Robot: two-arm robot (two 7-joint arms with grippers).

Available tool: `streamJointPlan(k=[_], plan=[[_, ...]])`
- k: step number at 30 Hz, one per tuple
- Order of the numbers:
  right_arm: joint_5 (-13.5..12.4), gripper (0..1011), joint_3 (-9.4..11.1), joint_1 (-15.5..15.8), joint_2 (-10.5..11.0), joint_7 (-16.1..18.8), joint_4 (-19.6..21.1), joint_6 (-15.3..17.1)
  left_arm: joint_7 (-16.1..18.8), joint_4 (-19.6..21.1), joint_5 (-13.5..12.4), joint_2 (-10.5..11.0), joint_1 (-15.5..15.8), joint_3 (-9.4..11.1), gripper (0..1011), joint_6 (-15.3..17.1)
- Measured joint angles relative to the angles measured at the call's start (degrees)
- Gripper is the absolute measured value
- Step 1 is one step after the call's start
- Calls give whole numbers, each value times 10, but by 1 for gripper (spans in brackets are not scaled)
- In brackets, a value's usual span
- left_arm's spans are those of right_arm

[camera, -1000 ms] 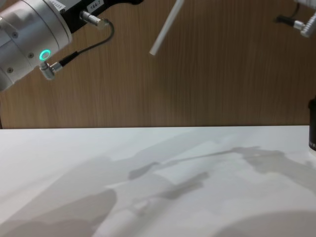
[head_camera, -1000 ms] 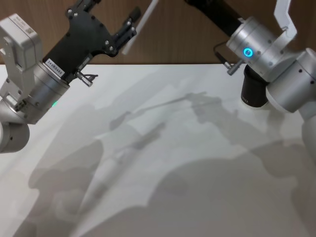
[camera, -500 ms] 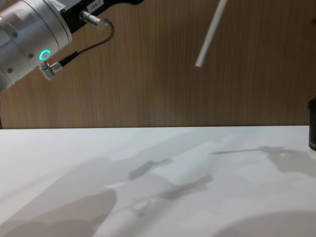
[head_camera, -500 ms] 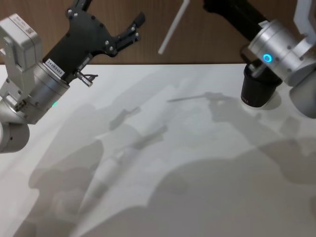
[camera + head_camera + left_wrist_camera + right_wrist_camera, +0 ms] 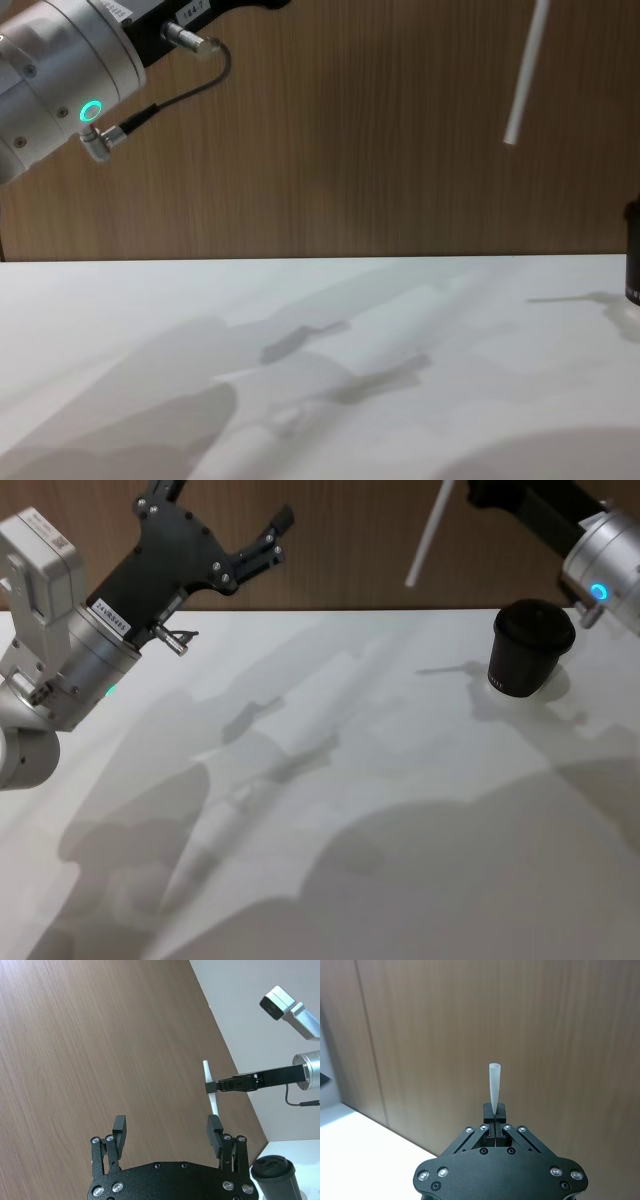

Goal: Pick up the straw with one hand, pass it to the other hand, and insert it into the cup.

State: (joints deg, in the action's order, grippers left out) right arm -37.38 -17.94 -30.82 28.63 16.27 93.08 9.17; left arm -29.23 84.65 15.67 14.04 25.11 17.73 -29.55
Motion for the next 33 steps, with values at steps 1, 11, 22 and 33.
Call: streamJointPlan(k=[1,11,22,33], plan=[[6,8,2,0,6,-5,3,7,0,0,0,0,0,0,1003,0],[36,8,15,-3,38,-31,10,44,0,0,0,0,0,0,1003,0],[55,8,28,-15,55,-51,-11,74,0,0,0,0,0,0,1003,0],[58,8,47,-25,57,-68,-41,100,0,0,0,0,0,0,1003,0]])
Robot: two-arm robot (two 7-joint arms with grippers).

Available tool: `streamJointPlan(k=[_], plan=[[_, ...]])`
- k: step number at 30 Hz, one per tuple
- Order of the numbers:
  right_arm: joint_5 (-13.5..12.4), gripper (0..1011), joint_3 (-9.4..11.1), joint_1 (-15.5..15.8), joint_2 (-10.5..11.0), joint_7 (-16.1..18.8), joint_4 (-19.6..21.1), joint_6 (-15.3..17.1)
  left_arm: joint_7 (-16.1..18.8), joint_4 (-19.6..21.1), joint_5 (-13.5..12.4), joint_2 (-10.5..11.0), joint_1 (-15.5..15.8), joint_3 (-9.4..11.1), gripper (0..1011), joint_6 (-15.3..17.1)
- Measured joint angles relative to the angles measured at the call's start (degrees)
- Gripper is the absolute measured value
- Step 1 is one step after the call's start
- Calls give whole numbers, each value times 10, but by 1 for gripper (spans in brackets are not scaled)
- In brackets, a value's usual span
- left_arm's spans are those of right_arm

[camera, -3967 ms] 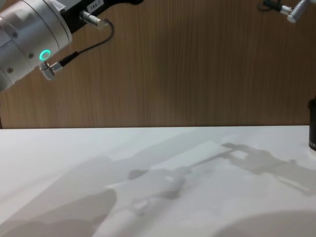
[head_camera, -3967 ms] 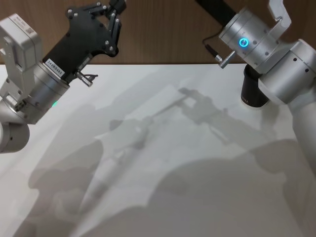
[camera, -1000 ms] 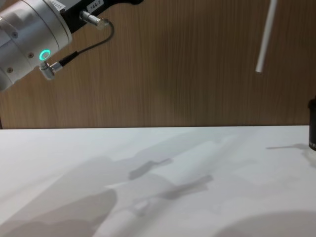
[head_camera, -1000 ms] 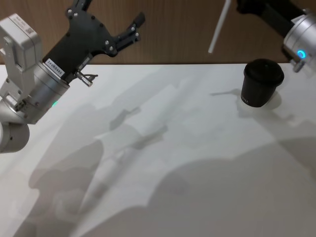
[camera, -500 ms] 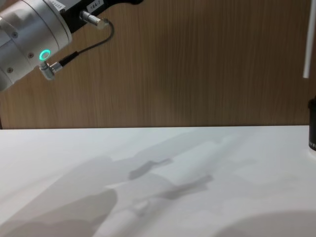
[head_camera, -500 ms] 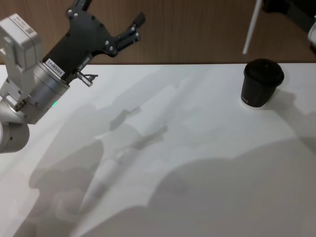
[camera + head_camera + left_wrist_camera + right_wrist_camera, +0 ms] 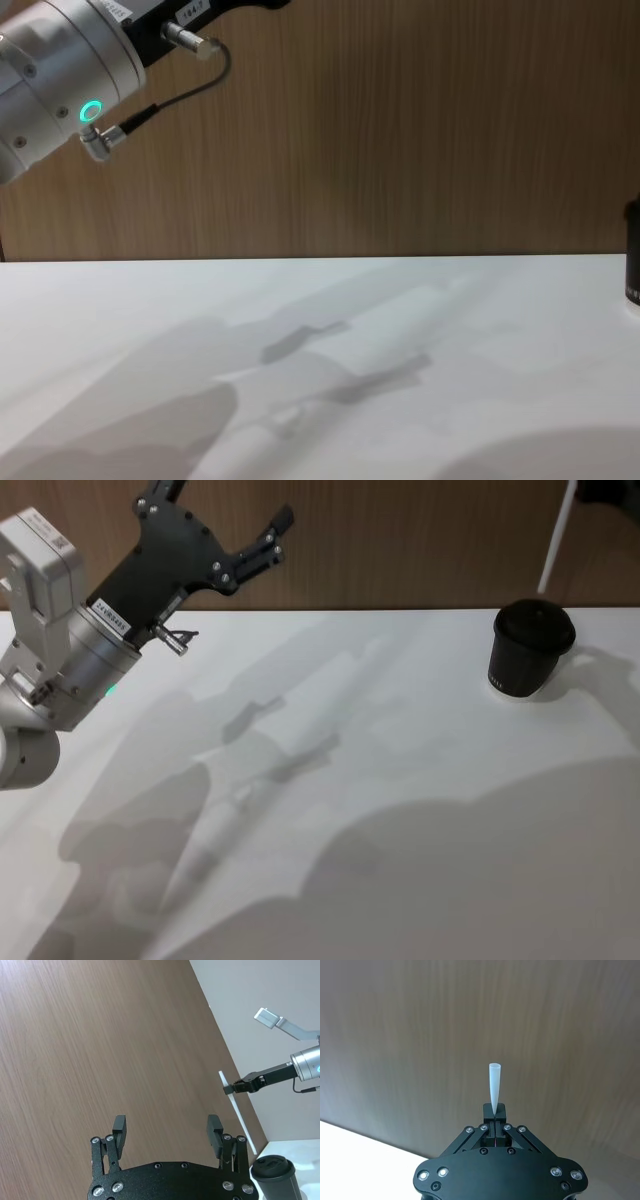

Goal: Pick up the straw with one hand, pass it to the other hand, and insert it into the cup.

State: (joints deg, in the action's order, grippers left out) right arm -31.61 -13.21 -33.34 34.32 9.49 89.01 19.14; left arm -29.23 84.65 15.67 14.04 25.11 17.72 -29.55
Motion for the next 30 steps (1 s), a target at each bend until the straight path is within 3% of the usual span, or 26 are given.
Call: streamJointPlan(k=[11,30], plan=[[-12,8,18,-4,-10,-3,-28,15,0,0,0,0,0,0,1003,0],[-21,8,30,-10,-23,11,-54,19,0,0,0,0,0,0,1003,0]])
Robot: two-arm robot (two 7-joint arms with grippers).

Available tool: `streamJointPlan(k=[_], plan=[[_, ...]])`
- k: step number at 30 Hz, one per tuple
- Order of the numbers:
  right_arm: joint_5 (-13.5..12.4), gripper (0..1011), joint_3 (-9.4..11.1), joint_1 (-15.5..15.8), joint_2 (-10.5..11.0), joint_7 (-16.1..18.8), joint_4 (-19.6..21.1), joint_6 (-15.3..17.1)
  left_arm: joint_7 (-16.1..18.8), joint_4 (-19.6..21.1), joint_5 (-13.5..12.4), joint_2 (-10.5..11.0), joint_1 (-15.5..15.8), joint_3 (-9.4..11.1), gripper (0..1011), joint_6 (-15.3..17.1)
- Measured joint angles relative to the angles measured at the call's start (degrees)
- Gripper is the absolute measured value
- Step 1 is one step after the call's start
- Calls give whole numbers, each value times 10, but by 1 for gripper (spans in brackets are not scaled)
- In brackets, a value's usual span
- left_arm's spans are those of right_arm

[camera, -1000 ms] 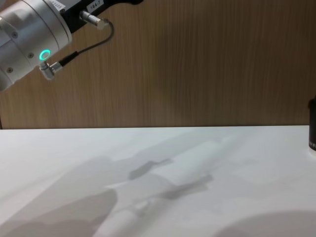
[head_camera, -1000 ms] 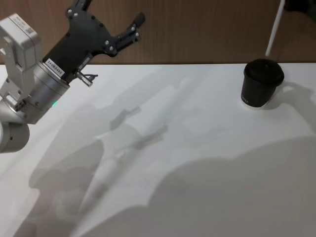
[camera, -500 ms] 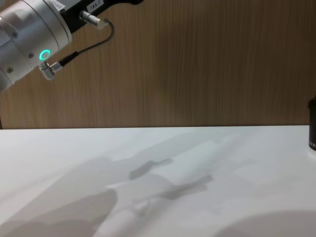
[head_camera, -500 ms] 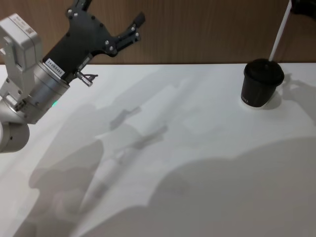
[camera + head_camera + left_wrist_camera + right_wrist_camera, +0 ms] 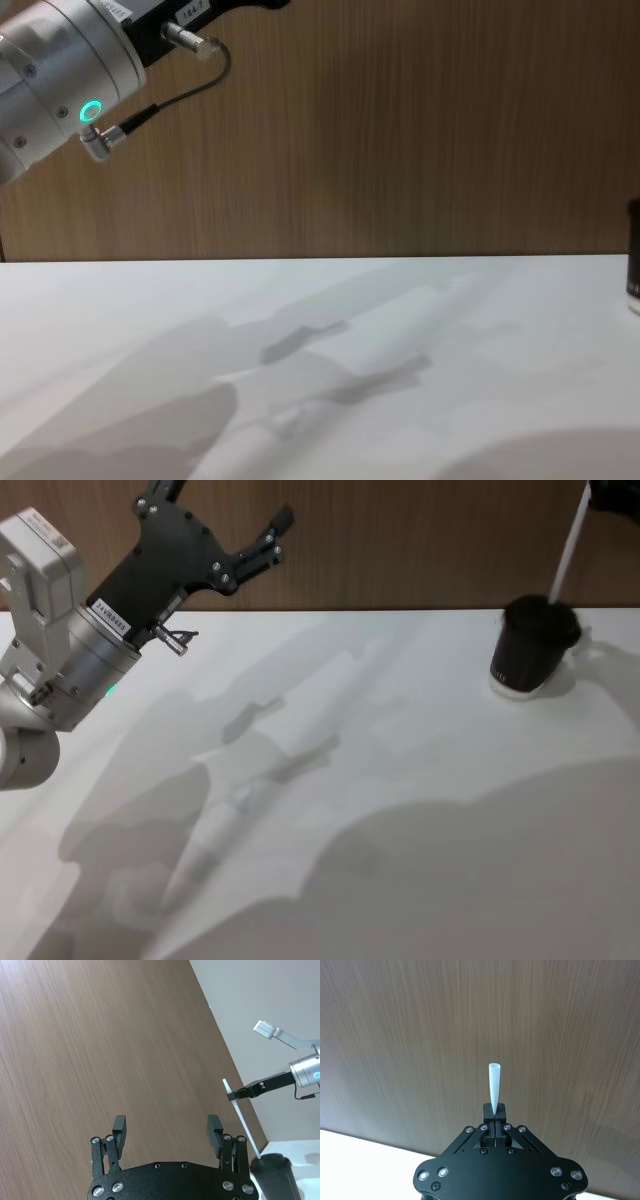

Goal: Pick up the straw with one hand, pass it to the other hand, and insert it into the cup.

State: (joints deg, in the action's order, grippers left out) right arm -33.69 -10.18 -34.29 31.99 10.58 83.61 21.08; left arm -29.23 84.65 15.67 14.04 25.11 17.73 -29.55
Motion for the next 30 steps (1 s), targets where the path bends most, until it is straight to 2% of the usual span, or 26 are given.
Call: streamJointPlan(k=[11,30], plan=[[1,8,5,0,-4,3,-2,4,0,0,0,0,0,0,1003,0],[5,8,9,6,-15,6,21,18,0,0,0,0,0,0,1003,0]])
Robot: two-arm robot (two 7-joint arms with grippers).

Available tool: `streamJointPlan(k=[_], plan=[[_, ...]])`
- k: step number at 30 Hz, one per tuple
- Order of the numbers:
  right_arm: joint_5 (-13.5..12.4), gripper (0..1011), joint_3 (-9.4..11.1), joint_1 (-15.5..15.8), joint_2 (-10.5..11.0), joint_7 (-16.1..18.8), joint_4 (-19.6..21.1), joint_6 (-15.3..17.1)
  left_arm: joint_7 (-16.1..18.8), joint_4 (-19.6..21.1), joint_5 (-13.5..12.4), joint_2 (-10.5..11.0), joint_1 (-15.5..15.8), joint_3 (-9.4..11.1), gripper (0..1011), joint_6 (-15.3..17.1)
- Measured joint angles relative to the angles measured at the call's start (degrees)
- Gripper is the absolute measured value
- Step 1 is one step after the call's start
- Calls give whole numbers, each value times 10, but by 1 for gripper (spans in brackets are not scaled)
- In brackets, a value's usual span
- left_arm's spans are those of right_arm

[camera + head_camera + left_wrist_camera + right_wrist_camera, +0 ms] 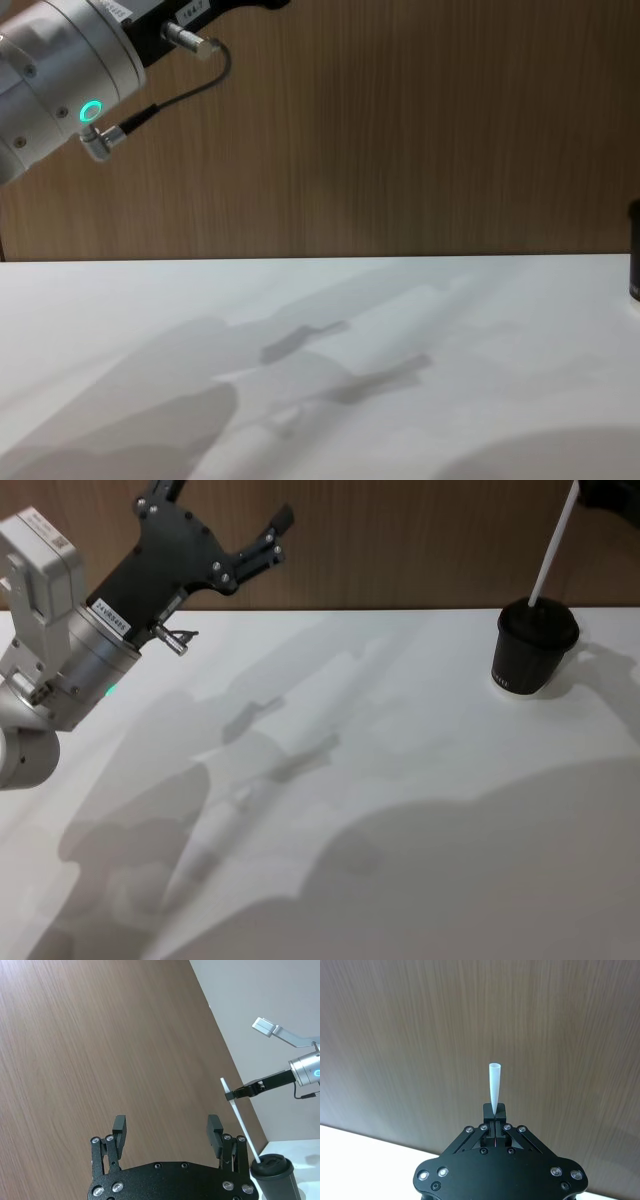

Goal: Pick up the straw with one hand, pass it to the other hand, and insert it into the cup.

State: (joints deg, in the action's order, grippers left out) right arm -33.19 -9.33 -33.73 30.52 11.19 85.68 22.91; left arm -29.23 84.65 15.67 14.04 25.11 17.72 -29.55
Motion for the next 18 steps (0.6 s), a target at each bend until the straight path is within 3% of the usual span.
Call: streamJointPlan(k=[18], plan=[[6,8,9,7,-1,1,21,5,0,0,0,0,0,0,1002,0]])
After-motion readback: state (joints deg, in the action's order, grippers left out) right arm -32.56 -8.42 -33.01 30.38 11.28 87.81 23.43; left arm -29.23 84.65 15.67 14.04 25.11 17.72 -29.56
